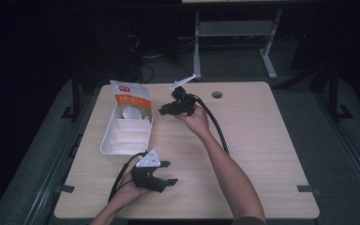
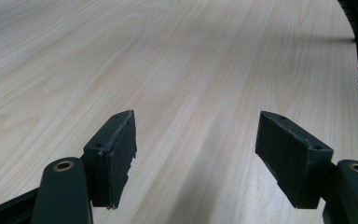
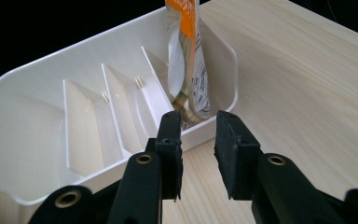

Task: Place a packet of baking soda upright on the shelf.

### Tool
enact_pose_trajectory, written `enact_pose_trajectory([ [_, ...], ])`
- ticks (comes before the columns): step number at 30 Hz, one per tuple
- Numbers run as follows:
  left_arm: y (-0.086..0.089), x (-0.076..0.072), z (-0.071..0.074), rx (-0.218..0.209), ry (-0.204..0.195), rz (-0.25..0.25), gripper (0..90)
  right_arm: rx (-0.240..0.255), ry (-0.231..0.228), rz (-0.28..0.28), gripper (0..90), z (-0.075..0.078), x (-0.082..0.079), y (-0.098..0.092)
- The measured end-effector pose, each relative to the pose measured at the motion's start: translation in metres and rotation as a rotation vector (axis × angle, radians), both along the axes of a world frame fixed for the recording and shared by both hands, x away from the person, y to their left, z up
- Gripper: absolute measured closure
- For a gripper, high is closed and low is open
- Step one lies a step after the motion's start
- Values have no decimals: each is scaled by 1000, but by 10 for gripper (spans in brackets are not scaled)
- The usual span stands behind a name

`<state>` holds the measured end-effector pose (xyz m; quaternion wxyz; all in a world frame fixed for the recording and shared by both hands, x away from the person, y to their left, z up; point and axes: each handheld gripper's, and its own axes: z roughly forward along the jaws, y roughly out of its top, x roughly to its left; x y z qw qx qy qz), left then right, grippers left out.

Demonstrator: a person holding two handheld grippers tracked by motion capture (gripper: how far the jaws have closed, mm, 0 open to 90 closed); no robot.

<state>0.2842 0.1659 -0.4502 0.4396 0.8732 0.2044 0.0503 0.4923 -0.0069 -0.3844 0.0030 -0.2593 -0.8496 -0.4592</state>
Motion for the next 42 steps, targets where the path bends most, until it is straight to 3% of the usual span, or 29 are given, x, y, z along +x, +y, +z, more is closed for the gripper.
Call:
enact_pose_trajectory([
  [24,-3,0,0,-6,7,3,284,34,16,2,582,9,-16,-35],
  [42,-4,2,0,-12,10,9,283,34,30,-27,500,9,-42,-83],
])
